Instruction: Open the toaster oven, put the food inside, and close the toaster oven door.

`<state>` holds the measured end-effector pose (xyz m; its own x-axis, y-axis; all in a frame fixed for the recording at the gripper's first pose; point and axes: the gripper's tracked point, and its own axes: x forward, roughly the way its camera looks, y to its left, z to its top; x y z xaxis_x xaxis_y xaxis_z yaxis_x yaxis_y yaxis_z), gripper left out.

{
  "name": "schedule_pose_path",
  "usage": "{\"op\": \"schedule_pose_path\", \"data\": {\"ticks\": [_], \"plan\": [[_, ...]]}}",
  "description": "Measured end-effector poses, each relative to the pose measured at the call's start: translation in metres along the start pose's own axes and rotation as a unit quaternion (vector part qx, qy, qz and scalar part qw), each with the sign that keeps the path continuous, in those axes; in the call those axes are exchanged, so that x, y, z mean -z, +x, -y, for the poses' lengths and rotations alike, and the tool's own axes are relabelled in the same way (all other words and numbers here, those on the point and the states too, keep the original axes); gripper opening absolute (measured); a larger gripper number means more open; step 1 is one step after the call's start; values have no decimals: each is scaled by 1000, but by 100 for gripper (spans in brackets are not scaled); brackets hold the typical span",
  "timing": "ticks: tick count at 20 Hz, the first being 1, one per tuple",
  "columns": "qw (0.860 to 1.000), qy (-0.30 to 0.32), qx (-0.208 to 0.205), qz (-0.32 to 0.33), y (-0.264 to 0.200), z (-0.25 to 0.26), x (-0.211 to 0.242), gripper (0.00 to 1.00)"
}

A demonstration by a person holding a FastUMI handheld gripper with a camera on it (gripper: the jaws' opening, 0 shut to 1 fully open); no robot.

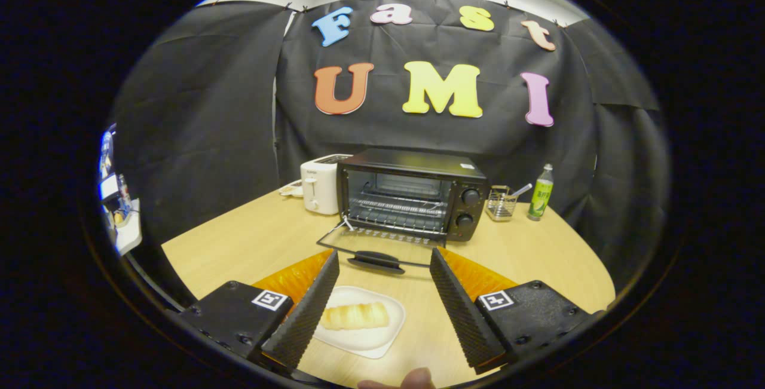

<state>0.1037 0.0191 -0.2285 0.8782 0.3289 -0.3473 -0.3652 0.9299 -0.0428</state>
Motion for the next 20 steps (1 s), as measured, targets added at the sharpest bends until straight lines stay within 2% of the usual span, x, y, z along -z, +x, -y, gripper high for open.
{"op": "schedule_pose_path", "data": {"ticks": [6, 14, 18, 20], "plan": [[999, 12, -13, -49, 24, -33, 63, 100], [993, -3, 41, -113, 60, -41, 126, 100], [989, 17, 20, -147, 68, -43, 137, 100], [987, 12, 8, -158, 71, -41, 139, 97]]}}
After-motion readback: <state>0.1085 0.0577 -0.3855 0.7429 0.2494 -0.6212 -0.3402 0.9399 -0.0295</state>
